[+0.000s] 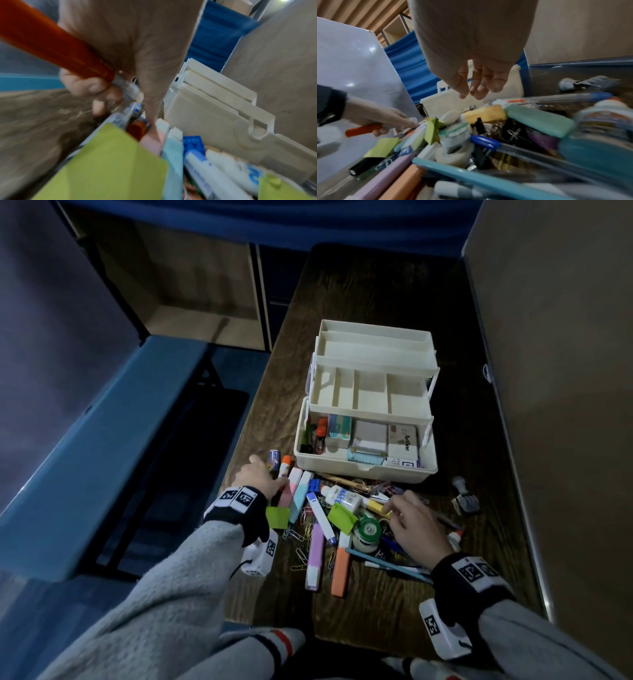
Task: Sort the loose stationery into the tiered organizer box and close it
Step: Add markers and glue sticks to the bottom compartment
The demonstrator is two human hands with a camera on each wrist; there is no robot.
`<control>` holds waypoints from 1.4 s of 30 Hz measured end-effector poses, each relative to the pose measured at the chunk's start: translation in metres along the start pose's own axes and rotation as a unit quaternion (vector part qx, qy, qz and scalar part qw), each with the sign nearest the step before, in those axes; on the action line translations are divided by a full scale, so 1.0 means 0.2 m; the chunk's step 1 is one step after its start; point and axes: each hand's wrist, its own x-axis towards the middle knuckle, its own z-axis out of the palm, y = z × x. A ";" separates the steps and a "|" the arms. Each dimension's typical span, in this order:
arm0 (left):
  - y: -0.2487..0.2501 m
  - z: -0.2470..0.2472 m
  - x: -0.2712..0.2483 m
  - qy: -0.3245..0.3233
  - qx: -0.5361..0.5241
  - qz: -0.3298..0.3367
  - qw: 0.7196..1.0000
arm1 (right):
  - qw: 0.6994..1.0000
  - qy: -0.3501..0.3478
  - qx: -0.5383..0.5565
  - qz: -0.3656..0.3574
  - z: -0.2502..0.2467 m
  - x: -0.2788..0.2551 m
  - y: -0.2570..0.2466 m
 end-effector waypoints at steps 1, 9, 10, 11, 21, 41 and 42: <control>0.01 0.00 0.01 -0.007 0.002 -0.017 1.000 | 1.000 -0.002 0.002 -0.004 0.00 0.01 -0.02; -0.07 -0.01 0.08 -0.063 -0.063 -0.046 0.995 | 0.978 -0.052 -0.060 -0.192 0.12 0.21 -0.43; -0.09 0.00 0.08 -0.061 -0.084 -0.047 0.993 | 0.972 -0.060 -0.080 -0.214 0.16 0.25 -0.50; -0.11 0.01 0.08 -0.056 -0.108 -0.048 0.991 | 0.966 -0.067 -0.101 -0.227 0.20 0.30 -0.56; -0.27 0.08 0.07 -0.027 -0.250 -0.041 0.967 | 0.928 -0.129 -0.245 -0.251 0.41 0.61 -0.78; -0.34 0.05 0.05 -0.008 -0.441 -0.020 0.897 | 0.921 -0.024 -0.091 -0.377 0.26 0.54 -0.65; -0.34 0.05 0.04 -0.028 -0.457 -0.015 0.889 | 0.932 0.005 -0.062 -0.358 0.23 0.50 -0.61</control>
